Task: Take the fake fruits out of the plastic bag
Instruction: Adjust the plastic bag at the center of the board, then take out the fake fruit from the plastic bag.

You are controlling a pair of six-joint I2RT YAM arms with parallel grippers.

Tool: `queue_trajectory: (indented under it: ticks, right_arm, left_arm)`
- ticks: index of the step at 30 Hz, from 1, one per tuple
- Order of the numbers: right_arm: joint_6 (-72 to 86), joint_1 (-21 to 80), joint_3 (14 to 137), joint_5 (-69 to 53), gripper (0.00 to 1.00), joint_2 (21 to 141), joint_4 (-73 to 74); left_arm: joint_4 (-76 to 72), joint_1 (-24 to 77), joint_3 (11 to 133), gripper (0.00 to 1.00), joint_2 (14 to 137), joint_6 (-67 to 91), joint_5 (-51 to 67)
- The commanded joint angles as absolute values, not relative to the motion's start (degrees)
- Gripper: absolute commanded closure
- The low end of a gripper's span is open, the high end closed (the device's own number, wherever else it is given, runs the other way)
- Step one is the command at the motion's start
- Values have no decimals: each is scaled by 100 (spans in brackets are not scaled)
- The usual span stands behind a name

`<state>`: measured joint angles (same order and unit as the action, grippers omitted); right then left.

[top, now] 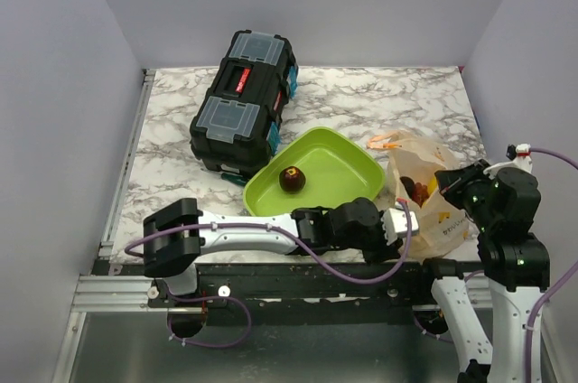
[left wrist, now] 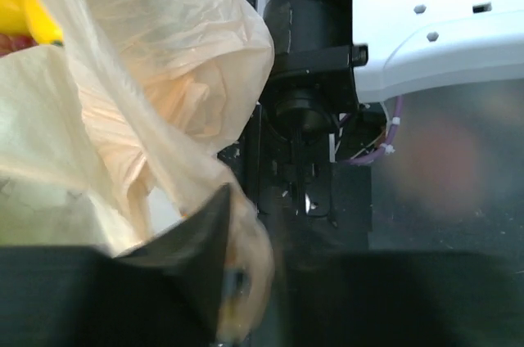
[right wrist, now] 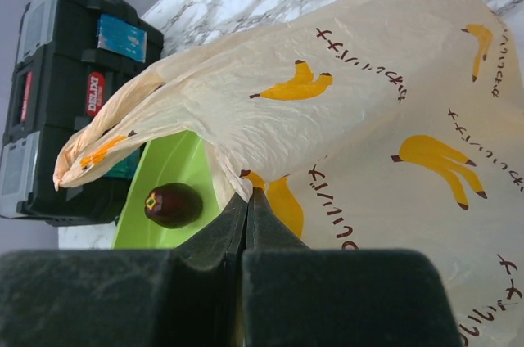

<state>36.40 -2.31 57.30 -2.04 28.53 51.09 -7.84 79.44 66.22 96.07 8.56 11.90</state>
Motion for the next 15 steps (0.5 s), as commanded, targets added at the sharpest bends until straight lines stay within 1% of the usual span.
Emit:
queue_trajectory:
  ticks: [1, 3, 6, 8, 12, 15]
  right_arm:
    - [3434, -220, 5663, -213, 99, 2916, 5044]
    - [3328, -224, 5713, -321, 99, 2950, 5020]
    - [3120, -221, 5733, -683, 99, 2997, 4916]
    - [2935, -226, 5718, -941, 99, 3020, 4814]
    - [2798, -222, 5840, -1246, 99, 3059, 4772]
    - [2785, -224, 5852, -1388, 99, 3061, 4681]
  left_arm:
    - [-545, 7862, 6871, 57, 9083, 872, 1045]
    - [-396, 7801, 6847, 43, 8809, 877, 1079]
    - [-299, 7637, 6807, 28, 8368, 965, 1258]
    - [-329, 7469, 6768, 21, 8121, 1083, 1584]
    - [-403, 6961, 6859, 19, 7816, 1514, 2103]
    - [-554, 6605, 7047, 19, 7912, 1795, 2249]
